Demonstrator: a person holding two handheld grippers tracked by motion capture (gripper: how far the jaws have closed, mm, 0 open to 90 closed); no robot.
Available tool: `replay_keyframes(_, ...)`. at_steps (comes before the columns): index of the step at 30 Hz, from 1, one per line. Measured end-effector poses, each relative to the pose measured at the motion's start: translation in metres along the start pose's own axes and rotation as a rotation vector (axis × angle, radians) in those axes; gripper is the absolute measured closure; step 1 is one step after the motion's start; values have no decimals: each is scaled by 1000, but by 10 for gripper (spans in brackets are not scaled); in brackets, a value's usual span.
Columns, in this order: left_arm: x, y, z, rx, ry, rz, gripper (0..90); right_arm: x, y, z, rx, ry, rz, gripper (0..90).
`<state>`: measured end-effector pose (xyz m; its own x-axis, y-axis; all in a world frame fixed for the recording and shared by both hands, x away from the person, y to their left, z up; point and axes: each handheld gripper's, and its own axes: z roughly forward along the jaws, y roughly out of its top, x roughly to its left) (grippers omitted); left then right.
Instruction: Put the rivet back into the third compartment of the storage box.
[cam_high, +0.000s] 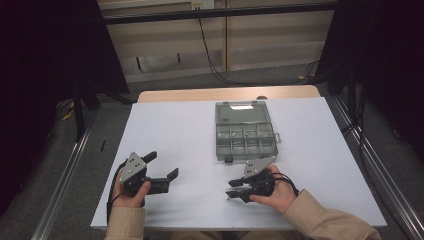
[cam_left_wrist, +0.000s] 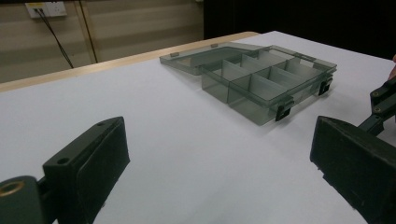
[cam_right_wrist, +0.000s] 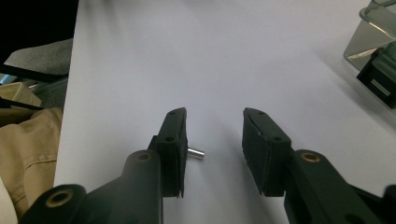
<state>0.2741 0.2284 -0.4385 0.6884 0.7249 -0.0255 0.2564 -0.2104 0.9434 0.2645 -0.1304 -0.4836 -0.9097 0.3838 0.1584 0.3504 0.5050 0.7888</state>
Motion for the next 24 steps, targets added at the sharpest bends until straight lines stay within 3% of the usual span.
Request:
replay_keyframes(12, 0, 0, 0, -3, 0, -8, 42, 3, -1, 4, 21, 20, -9, 658)
replay_keyframes(24, 2, -1, 0, -5, 3, -8, 42, 3, 1, 9, 47, 36, -37, 793)
